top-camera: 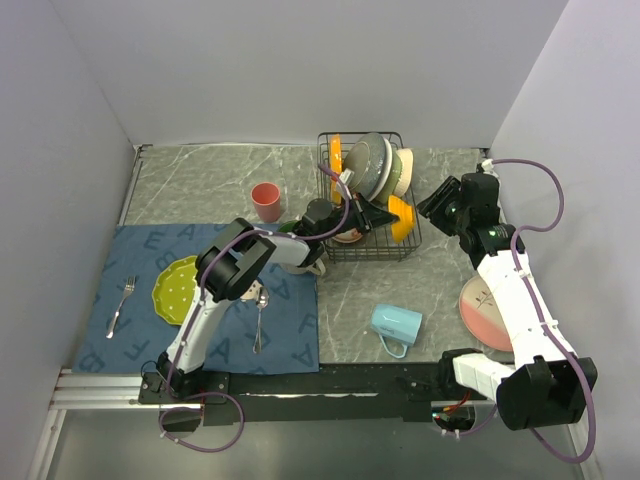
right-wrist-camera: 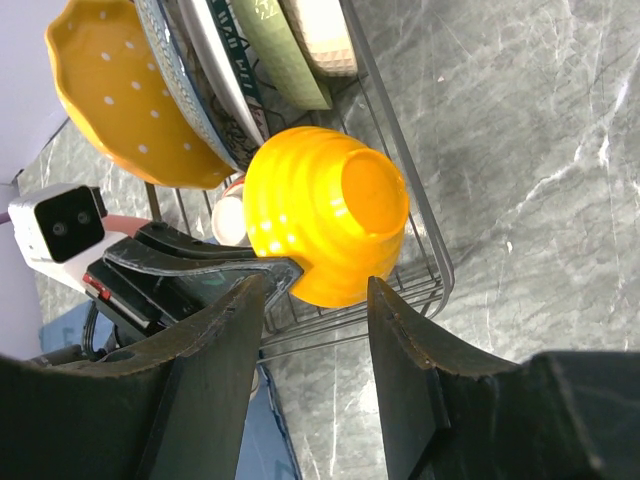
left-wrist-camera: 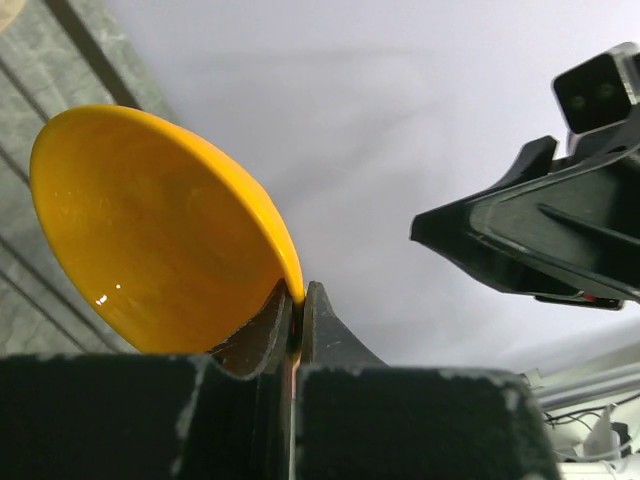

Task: Load the mixed dishes into the dish rack
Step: Place the bowl upside down on the dish rack

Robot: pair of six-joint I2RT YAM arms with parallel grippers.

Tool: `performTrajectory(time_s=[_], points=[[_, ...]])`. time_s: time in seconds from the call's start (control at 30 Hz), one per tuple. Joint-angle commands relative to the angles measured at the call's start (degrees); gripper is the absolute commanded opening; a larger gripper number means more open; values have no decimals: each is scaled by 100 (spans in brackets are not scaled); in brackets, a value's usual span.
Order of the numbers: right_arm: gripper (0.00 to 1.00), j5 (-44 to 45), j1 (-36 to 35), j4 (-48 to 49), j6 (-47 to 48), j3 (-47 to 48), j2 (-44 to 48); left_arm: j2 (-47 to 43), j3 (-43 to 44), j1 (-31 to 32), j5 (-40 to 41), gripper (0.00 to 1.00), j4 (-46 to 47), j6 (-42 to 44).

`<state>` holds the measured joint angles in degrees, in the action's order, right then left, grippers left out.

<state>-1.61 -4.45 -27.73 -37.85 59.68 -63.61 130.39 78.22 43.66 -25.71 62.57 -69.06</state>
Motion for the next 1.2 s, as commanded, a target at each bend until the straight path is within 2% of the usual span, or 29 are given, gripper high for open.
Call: performTrajectory(time_s=[0.0, 0.2, 0.3, 0.37, 0.4, 0.6, 0.7, 0.8, 0.83, 0.93, 1.03, 1.17], points=[[53, 29, 49, 101, 40, 44, 165, 162, 264, -6, -268, 1, 671, -214], [53, 11, 49, 118, 40, 61, 183, 206, 308, -7, -13, 1, 2, 85], [52, -6, 58, 145, 40, 52, 165, 347, 571, -15, 163, 1, -988, 260], [52, -15, 58, 153, 40, 61, 174, 356, 642, -15, 295, 1, -1298, 401], [52, -24, 67, 162, 32, 61, 174, 347, 729, -15, 408, 1, -1856, 524], [52, -94, 67, 232, 5, 61, 113, 215, 870, 20, 936, 4, -2836, 981], [52, -138, 58, 259, -12, 53, 86, 145, 915, 81, 1121, 15, -3206, 1192], [52, -165, 67, 268, -21, 35, 68, 40, 897, 125, 1401, 37, -3452, 1272], [52, -165, 58, 268, -21, 26, 77, 22, 906, 143, 1463, 49, -3531, 1315], [52, -165, 58, 276, -21, 17, 95, -145, 810, 187, 1841, 62, -3777, 1360], [52, -182, 67, 276, -30, 9, 104, -312, 704, 196, 2184, 68, -4006, 1307], [52, -200, 58, 294, -47, -18, 104, -584, 528, 257, 2544, 70, -4112, 1386]])
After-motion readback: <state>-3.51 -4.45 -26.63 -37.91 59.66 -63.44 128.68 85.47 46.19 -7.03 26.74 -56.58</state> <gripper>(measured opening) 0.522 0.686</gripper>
